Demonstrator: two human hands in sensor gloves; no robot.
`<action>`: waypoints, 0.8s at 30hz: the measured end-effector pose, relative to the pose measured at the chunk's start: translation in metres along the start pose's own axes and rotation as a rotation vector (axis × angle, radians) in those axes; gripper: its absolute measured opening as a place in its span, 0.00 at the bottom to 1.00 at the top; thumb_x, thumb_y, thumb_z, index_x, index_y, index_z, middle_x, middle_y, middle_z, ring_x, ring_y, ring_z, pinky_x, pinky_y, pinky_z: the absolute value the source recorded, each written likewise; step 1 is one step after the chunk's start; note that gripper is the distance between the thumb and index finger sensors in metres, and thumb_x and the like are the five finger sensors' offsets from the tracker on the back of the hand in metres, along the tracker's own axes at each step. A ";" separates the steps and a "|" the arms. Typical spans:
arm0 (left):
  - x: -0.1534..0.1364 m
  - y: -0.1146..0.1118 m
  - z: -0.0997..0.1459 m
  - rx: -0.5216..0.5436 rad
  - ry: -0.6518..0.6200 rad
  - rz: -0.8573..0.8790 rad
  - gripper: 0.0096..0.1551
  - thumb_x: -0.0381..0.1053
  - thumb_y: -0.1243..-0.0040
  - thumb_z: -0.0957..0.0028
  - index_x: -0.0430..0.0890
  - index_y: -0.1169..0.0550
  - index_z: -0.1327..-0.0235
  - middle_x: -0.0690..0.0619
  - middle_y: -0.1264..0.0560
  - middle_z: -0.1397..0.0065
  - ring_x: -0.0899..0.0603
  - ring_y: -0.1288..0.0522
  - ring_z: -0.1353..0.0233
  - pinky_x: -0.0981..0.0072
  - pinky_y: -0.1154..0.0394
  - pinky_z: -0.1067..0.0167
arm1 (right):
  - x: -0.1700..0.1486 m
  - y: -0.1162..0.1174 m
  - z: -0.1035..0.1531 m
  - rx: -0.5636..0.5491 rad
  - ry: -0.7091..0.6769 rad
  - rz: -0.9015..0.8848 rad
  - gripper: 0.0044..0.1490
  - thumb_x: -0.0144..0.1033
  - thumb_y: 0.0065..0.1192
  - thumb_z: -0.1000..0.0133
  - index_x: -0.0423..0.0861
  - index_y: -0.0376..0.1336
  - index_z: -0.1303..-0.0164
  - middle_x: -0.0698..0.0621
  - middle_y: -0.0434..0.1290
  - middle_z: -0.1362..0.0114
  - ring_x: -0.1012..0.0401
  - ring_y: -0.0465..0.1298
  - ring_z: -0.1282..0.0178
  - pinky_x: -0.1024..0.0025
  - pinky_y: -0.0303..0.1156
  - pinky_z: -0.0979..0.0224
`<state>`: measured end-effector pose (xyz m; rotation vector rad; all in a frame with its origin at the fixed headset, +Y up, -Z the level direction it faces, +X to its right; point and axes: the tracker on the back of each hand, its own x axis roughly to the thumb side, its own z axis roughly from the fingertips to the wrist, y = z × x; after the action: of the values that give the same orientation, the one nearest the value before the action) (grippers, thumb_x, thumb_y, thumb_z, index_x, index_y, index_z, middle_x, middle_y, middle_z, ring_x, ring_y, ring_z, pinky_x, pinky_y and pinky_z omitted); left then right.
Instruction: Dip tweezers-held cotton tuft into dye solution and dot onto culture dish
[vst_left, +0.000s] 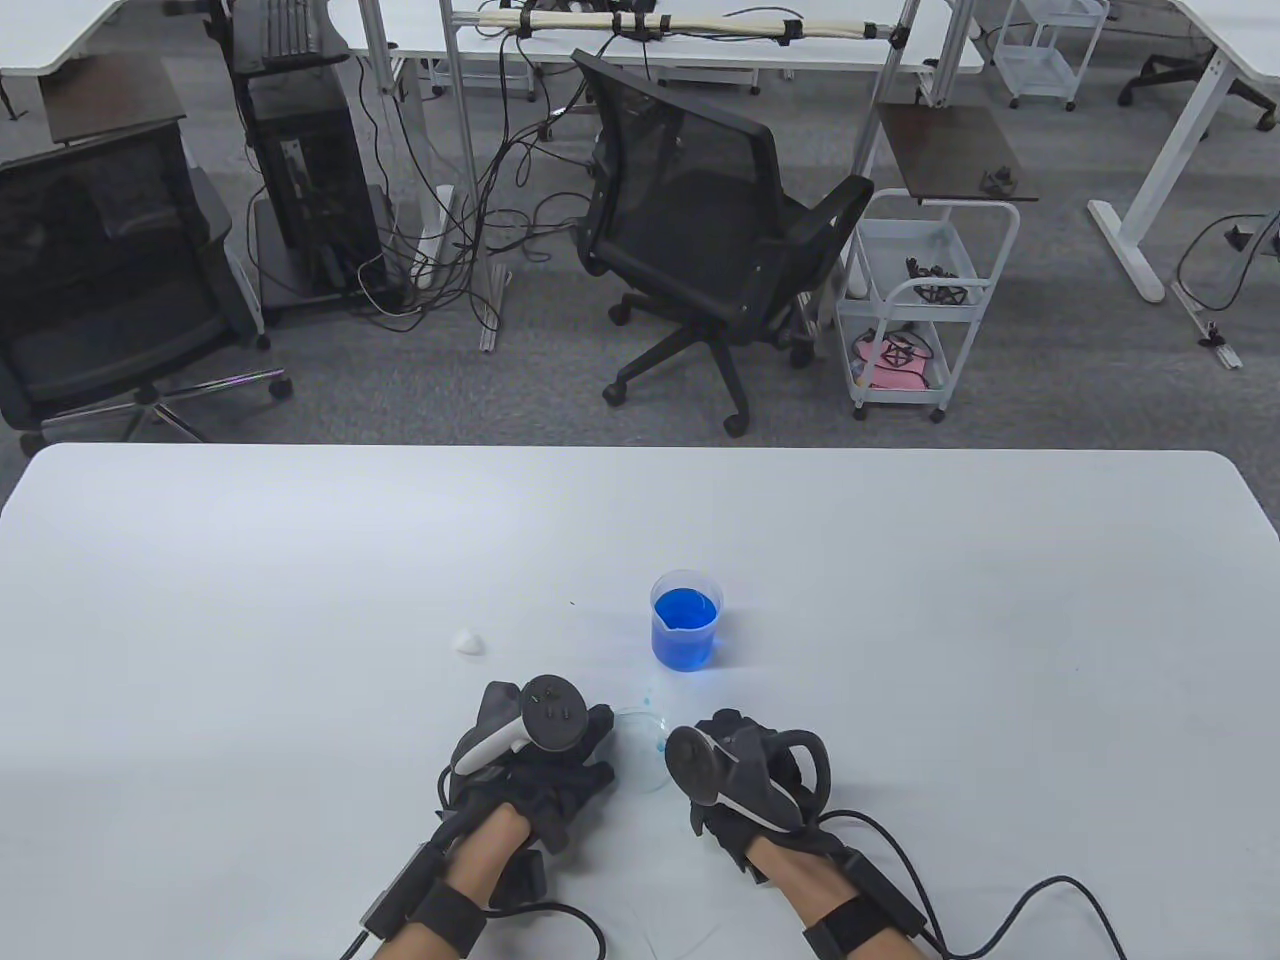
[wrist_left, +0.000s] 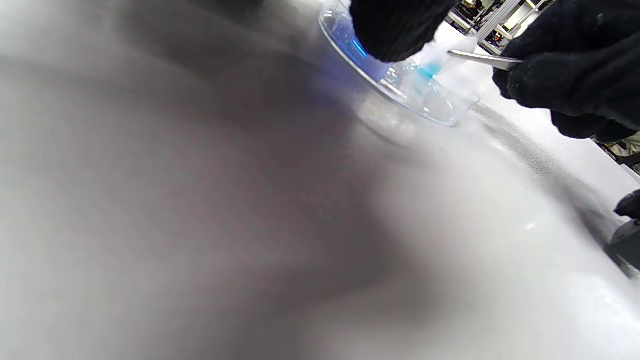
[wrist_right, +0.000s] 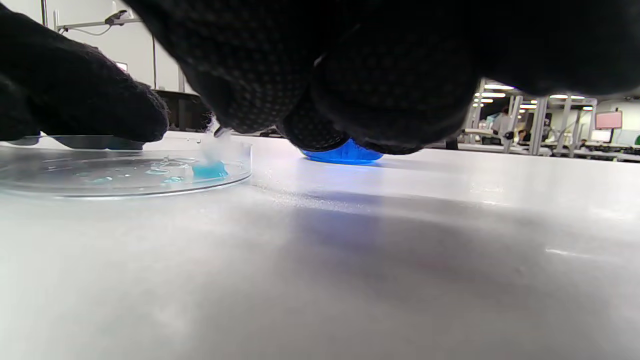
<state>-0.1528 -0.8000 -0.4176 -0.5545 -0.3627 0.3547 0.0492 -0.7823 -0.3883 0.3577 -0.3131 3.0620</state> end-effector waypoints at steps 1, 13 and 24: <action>0.000 0.000 0.000 -0.006 0.005 0.000 0.40 0.53 0.47 0.33 0.51 0.52 0.15 0.32 0.62 0.13 0.23 0.65 0.20 0.20 0.63 0.33 | 0.000 -0.001 0.000 0.001 0.002 -0.002 0.25 0.37 0.75 0.64 0.36 0.82 0.65 0.36 0.84 0.52 0.61 0.83 0.71 0.66 0.84 0.71; 0.000 0.001 0.000 -0.007 0.005 0.000 0.40 0.53 0.47 0.33 0.50 0.52 0.15 0.32 0.62 0.13 0.22 0.65 0.20 0.20 0.63 0.33 | 0.001 -0.036 -0.001 -0.135 0.010 -0.094 0.25 0.37 0.75 0.64 0.35 0.82 0.65 0.36 0.84 0.52 0.61 0.83 0.71 0.66 0.84 0.71; 0.000 0.001 0.000 -0.007 0.005 0.000 0.40 0.53 0.47 0.33 0.50 0.52 0.16 0.31 0.62 0.13 0.23 0.65 0.20 0.20 0.63 0.34 | 0.017 -0.001 -0.008 -0.024 -0.036 -0.002 0.25 0.37 0.75 0.63 0.35 0.82 0.65 0.36 0.84 0.52 0.61 0.83 0.71 0.66 0.84 0.71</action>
<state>-0.1531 -0.7995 -0.4179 -0.5618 -0.3594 0.3525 0.0311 -0.7792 -0.3917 0.4128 -0.3500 3.0503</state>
